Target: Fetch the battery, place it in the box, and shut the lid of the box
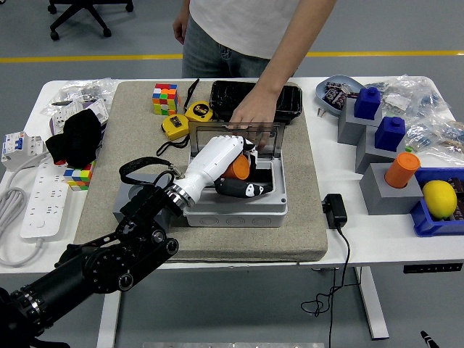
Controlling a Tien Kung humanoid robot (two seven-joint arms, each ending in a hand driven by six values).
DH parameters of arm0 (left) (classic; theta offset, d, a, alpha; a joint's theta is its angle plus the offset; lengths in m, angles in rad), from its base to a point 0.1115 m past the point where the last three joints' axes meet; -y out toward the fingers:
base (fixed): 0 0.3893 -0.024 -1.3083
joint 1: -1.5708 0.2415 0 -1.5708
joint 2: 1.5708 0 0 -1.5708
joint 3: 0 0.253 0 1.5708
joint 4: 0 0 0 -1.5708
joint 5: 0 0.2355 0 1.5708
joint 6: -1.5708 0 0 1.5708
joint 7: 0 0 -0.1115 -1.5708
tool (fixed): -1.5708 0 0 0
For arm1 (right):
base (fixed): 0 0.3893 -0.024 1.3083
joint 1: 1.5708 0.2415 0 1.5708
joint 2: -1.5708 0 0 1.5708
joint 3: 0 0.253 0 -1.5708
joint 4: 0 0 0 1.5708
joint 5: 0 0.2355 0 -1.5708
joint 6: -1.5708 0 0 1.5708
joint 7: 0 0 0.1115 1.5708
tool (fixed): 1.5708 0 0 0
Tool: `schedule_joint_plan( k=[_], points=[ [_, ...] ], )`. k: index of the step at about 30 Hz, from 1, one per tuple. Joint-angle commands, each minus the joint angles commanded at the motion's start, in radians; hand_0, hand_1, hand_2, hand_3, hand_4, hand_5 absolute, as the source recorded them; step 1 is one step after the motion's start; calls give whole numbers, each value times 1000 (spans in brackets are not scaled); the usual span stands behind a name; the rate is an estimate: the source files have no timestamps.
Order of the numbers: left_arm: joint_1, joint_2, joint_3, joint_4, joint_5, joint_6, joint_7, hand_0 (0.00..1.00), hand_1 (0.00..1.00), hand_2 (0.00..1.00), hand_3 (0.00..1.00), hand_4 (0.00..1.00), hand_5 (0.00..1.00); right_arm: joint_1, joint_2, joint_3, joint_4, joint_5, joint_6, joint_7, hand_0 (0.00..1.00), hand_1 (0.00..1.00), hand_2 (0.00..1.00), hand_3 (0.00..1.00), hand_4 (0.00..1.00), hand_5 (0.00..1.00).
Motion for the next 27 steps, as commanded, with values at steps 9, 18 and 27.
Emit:
schedule_joint_plan(
  k=[9, 18, 27],
  points=[
    [3, 3, 4, 6, 19, -7, 7, 62, 2, 6, 19, 998, 431, -1, -1, -6, 0, 4, 1, 1, 972, 859, 804, 808, 998, 998],
    [6, 6, 0, 5, 27, -14, 10, 70, 2, 41, 47, 998, 471, -2, -2, -9, 0, 5, 3, 0, 970, 856, 803, 807, 998, 998],
    [5, 6, -4, 1, 34, -14, 9, 77, 2, 75, 87, 998, 449, -4, -2, -12, 0, 9, 5, 1, 968, 854, 803, 806, 998, 998]
  ],
)
